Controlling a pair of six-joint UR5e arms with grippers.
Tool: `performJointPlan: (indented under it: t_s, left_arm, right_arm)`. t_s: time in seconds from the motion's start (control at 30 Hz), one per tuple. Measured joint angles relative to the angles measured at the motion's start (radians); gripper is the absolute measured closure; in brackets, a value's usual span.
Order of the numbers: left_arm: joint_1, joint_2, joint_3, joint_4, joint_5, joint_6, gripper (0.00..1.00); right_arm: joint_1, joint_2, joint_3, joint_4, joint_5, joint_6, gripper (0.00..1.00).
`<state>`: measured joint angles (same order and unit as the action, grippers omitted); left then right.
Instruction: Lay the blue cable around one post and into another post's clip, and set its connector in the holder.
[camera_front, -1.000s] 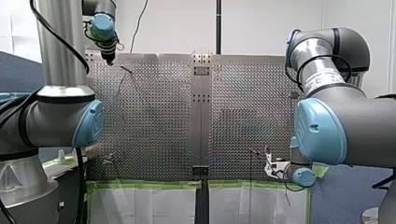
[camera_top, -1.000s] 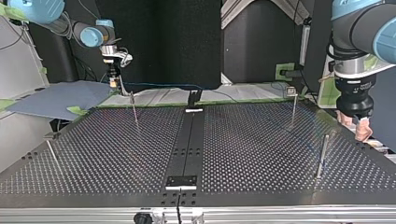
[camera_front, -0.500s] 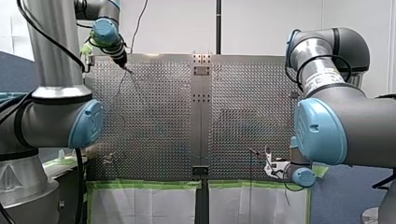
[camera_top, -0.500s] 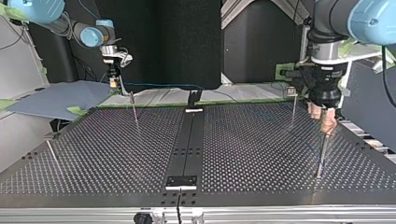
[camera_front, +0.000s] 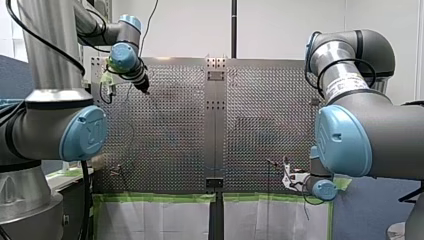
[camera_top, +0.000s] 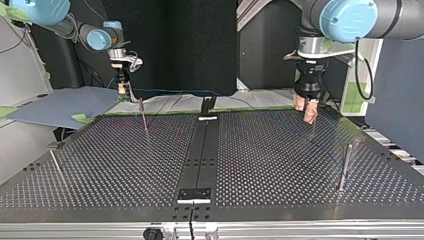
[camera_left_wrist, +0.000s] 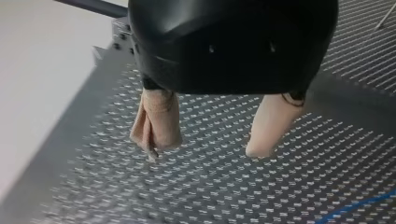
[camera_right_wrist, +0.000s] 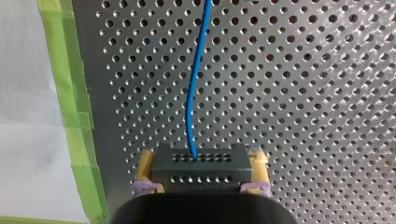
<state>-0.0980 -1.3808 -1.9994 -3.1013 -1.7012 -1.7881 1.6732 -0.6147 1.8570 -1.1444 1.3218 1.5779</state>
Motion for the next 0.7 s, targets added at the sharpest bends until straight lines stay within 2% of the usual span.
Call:
performJointPlan:
  t_s: [0.3, 0.5, 0.7]
  left_arm:
    - [-0.082, -0.082, -0.082, 0.081, -0.082, -0.066, 0.00]
    - [-0.143, -0.143, -0.129, 0.143, -0.143, -0.075, 0.00]
    - [-0.208, -0.207, -0.137, 0.207, -0.207, -0.078, 0.00]
  right_arm:
    - [0.001, 0.000, 0.000, 0.002, 0.001, 0.002, 1.00]
    - [0.001, 0.000, 0.000, 0.001, 0.001, 0.003, 1.00]
    - [0.001, 0.000, 0.000, 0.002, 0.001, 0.004, 1.00]
